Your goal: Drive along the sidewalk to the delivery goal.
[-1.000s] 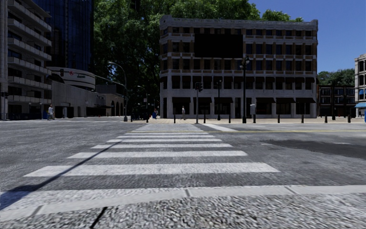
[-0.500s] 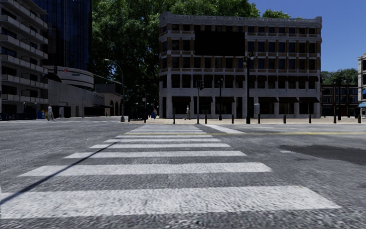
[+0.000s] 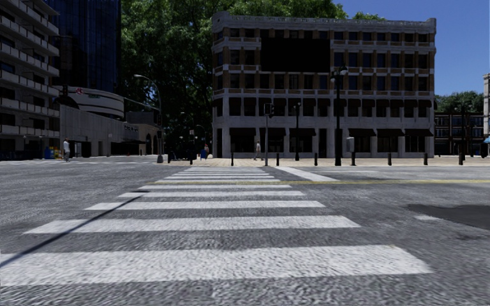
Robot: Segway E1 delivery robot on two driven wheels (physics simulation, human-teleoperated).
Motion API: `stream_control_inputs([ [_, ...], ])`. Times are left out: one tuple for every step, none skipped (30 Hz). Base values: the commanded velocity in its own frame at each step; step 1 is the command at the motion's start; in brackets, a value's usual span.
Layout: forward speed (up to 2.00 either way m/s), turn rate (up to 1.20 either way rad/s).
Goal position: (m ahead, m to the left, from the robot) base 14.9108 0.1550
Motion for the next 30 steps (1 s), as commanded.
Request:
stream_control_inputs([
  [1.24,0.00],
  [1.24,0.00],
  [1.24,0.00],
  [1.23,0.00],
  [1.23,0.00],
  [1.23,0.00],
  [1.23,0.00],
  [1.23,0.00],
  [1.23,0.00],
  [1.23,0.00],
  [1.23,0.00],
  [1.23,0.00],
  [1.23,0.00],
  [1.23,0.00],
  [1.23,0.00],
  [1.23,0.00],
  [1.23,0.00],
  [1.23,0.00],
  [1.23,0.00],
  [1.23,0.00],
  [1.23,0.00],
  [1.23,0.00],
  [1.23,0.00],
  [1.23,0.00],
  [1.41,0.00],
  [1.41,0.00],
  [1.74,0.00],
  [2.00,0.00],
  [2.00,0.00],
  [2.00,0.00],
])
